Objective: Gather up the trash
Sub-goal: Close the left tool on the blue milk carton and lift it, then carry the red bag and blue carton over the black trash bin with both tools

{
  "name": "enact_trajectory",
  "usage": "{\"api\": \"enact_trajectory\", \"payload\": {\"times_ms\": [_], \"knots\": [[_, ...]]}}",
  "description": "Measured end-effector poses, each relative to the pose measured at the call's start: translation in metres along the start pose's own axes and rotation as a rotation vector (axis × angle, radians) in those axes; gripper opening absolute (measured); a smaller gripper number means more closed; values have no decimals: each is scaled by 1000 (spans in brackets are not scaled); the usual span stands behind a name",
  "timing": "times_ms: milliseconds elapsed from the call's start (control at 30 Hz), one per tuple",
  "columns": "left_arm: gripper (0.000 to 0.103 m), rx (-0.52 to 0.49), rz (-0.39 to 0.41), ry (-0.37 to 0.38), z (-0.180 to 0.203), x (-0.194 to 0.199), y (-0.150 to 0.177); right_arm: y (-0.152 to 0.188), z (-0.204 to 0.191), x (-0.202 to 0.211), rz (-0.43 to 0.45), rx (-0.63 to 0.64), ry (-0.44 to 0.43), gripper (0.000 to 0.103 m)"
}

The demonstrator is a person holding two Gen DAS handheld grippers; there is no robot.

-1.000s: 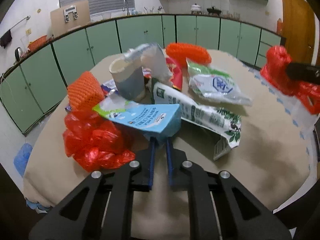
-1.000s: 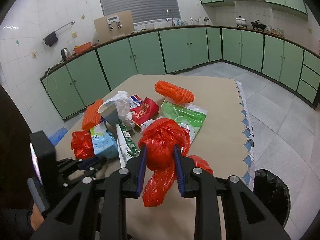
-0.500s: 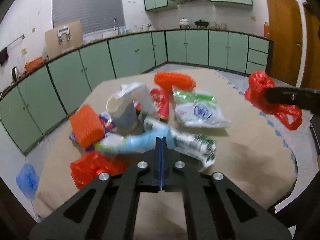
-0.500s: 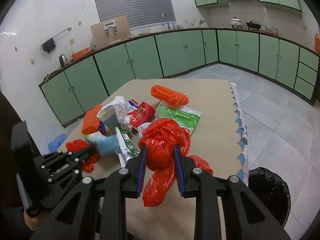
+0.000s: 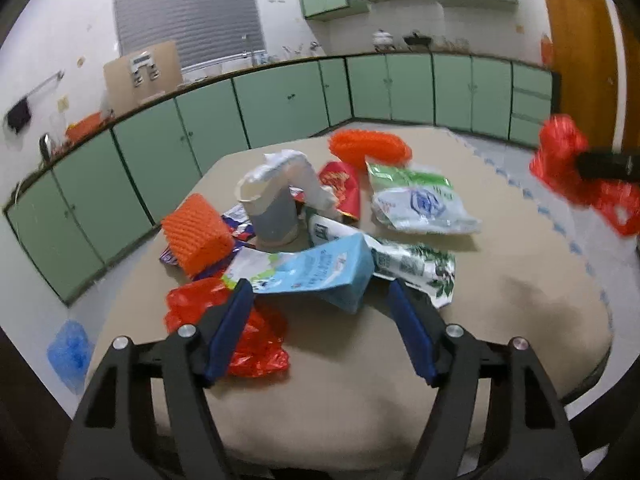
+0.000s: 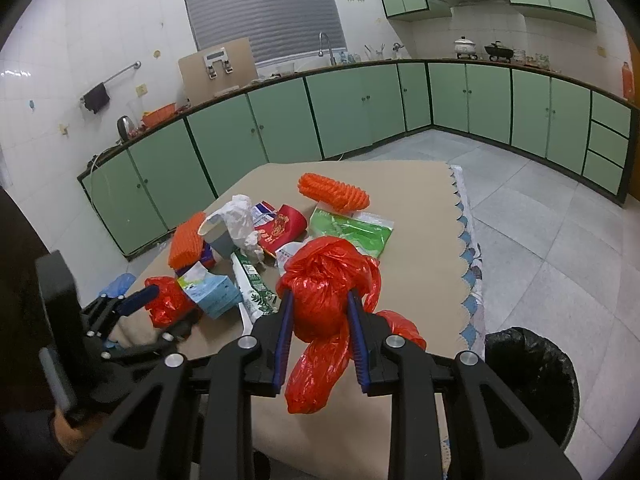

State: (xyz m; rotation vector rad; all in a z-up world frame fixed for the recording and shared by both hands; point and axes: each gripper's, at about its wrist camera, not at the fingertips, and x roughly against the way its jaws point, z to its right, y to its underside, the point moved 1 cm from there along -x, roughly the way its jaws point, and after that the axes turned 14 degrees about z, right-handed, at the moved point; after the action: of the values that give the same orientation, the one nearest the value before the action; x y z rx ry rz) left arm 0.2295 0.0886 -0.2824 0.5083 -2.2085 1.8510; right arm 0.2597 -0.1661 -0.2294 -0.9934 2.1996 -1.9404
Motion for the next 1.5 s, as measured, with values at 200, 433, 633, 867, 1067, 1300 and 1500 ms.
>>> {"api": "enact_trajectory", "payload": {"times_ms": [200,433,633,867,1067,1300,1500], "knots": [[70,-157,8,-62,16,-17,8,0,6,-6,3,-12,9,27],[49,-171,-24,-58,11,-39,15,0,9,-15,-9,-6,22,27],[34,-107,44,-44,3,-28,4,-1,2,-15,-12,9,23,27],[30,-41,130,-42,-10,-4,-21,-6,-9,-6,7,42,21,27],[28,27,200,13,-11,21,-59,-16,-7,13,40,47,43,27],[27,67,247,184,35,46,-95,-22,20,53,70,24,128,27],[26,43,252,411,122,51,-110,-12,81,102,78,-38,284,27]]}}
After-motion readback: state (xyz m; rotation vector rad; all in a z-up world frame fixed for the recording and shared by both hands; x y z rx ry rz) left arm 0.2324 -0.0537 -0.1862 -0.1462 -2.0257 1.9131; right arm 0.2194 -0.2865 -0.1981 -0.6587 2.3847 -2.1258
